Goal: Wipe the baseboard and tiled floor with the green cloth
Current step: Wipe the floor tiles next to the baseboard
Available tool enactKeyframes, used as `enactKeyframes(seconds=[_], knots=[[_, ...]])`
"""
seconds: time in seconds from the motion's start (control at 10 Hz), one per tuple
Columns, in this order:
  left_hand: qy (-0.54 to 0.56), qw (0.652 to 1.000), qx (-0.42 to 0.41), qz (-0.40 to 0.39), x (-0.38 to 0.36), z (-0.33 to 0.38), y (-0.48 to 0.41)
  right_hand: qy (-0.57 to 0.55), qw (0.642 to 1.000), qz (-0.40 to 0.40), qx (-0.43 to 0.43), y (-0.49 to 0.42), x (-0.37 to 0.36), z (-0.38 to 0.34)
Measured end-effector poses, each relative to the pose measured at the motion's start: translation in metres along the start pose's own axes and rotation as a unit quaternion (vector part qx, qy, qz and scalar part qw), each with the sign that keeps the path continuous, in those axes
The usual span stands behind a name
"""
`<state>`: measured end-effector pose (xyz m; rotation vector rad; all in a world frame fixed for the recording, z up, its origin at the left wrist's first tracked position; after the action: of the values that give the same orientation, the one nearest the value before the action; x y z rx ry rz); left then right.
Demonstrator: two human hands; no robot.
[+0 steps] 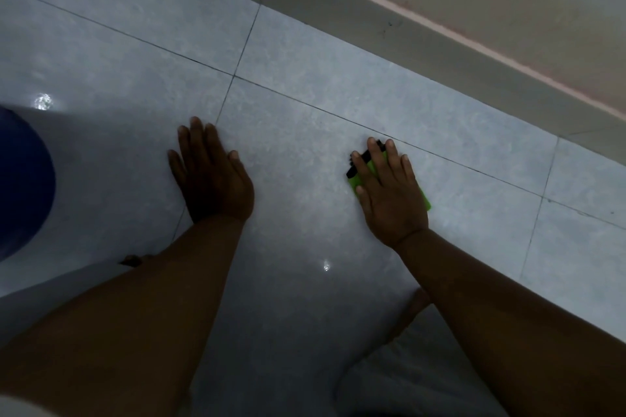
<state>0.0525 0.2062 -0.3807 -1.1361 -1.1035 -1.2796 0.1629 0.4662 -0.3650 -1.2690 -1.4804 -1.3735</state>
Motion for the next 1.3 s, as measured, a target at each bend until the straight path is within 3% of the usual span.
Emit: enactKeyframes(seconds=[0.5,0.8,1.0,1.2,1.3], knots=[[0.001,1.000,-0.001,0.004,-0.001,-0.001,0.000,0.001,1.000,0.006,-0.022,-0.001,-0.002,0.002],[0.005,1.000,0.001,-0.002,-0.002,0.000,0.000,-0.009,0.996,0.027,-0.085,-0.001,-0.003,0.002],[0.006,1.000,0.000,-0.012,-0.003,-0.001,-0.001,-0.031,0.978,0.064,-0.195,-0.004,-0.005,-0.001],[0.001,1.000,0.003,-0.009,-0.004,-0.001,-0.001,-0.045,0.963,0.085,-0.251,-0.006,-0.007,-0.002],[-0.003,1.000,0.002,-0.009,-0.004,-0.001,0.000,-0.063,0.941,0.095,-0.317,-0.011,-0.006,-0.003]])
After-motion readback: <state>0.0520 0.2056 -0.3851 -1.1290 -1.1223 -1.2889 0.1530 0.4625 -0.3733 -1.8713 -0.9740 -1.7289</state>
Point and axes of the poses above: each hand's wrist, its own y-axis away from the middle knuckle, its own x-axis out of the back of the hand, z = x × y, the point moved 5 cm from there along -y, towards the middle knuckle, and after that the axes turned 6 degrees about -y, right-handed, at the moved point
